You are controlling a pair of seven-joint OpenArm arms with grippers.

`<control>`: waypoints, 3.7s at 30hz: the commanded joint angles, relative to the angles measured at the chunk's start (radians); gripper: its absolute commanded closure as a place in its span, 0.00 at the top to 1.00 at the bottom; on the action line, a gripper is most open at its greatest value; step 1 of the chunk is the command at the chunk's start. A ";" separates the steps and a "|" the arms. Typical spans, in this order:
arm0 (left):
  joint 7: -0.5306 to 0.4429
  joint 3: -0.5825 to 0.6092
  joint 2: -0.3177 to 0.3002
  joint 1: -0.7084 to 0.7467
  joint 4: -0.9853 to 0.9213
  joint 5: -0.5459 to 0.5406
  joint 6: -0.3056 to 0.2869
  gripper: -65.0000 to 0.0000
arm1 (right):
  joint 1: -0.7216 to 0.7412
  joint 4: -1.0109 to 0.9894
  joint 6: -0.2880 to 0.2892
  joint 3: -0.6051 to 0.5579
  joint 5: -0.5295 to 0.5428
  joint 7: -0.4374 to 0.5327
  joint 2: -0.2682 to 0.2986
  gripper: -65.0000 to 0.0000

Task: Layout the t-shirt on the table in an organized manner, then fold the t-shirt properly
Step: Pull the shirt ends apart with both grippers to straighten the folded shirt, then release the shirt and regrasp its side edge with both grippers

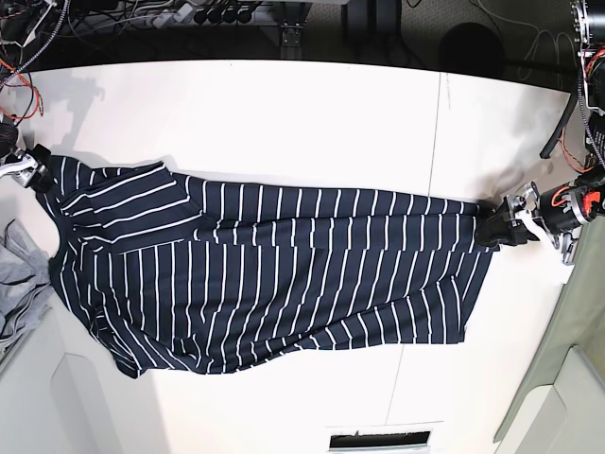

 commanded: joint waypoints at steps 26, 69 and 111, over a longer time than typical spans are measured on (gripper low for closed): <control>-0.362 -0.007 0.111 -0.023 -0.122 0.422 0.140 0.24 | 0.063 -0.037 0.039 -0.182 0.135 0.017 -0.056 0.16; -0.082 -0.189 -0.092 0.477 0.470 0.121 -0.009 0.38 | -0.369 0.449 0.078 -0.084 0.228 -0.155 0.011 0.51; -0.309 0.100 0.055 -0.171 -0.198 0.363 0.026 0.51 | 0.371 -0.256 -0.027 -0.393 -0.162 0.183 -0.006 0.50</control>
